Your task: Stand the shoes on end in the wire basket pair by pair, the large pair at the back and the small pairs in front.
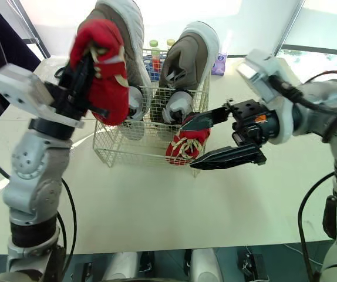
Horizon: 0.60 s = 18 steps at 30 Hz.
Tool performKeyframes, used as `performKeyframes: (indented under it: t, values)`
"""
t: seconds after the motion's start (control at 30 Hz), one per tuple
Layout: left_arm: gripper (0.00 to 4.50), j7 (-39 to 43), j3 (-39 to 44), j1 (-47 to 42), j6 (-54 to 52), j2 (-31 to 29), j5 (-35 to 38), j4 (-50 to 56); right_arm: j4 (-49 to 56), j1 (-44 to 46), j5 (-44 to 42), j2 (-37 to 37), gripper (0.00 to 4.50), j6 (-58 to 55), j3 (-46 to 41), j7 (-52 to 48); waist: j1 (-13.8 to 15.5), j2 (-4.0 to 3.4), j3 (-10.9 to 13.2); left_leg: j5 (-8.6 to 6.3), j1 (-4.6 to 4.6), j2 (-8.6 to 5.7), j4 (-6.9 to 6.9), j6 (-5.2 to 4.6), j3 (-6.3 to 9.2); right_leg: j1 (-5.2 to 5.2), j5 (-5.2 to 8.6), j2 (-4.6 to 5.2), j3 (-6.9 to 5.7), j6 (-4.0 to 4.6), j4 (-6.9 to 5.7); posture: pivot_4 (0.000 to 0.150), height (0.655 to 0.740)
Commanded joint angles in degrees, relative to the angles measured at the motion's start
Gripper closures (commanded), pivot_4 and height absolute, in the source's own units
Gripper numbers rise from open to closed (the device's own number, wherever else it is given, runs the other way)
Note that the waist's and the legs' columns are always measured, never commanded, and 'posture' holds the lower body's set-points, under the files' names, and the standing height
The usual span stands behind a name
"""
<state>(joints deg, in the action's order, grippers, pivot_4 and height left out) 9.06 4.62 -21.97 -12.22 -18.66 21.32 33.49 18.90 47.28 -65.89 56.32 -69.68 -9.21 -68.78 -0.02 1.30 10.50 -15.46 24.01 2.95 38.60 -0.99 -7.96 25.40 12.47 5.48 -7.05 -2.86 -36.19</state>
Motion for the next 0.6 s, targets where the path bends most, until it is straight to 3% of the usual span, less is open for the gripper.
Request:
performKeyframes:
  t: [0.03, 0.17, 0.33, 0.6]
  values:
    - [4.47, 1.16, -0.92, 2.56, 7.10, 1.60, -4.45, -1.01, 4.64, -6.70, -9.31, 1.89, 0.00, -5.19, -8.14, 8.80, 0.61, 0.00, 0.00, -0.07, 0.03, 0.03, 0.13, -0.11, 0.04, -0.05, 0.00, -0.02, -0.02, 0.00, 0.00, 0.150, 0.7400]
    - [4.47, 2.53, -1.96, 7.13, 11.05, 2.60, -7.25, -2.53, 3.03, -9.61, -17.32, 4.51, 0.00, -7.13, -11.95, 14.17, 0.89, -0.05, -0.02, -0.21, 0.21, 0.03, 0.51, -0.34, 0.08, -0.10, 0.00, 0.04, -0.05, -0.01, 0.02, 0.150, 0.7400]
    - [4.47, 3.50, -4.01, 10.61, 17.75, 4.70, -11.26, -6.72, 1.33, -9.69, -21.35, 3.97, 0.00, -5.61, -10.42, 19.08, 0.87, -0.03, -0.07, -0.29, 0.22, 0.00, 0.64, -0.48, 0.06, -0.17, -0.01, 0.08, -0.04, -0.04, 0.11, 0.150, 0.7400]
    - [4.47, 2.84, -6.33, 6.68, 26.22, 8.63, -16.81, -14.50, -0.54, -7.80, -23.08, 2.73, 0.00, -3.78, -7.45, 22.26, 0.96, -0.10, -0.12, -0.29, 0.23, -0.01, 0.64, -0.50, 0.07, -0.18, -0.03, 0.08, -0.04, -0.08, 0.10, 0.150, 0.7400]
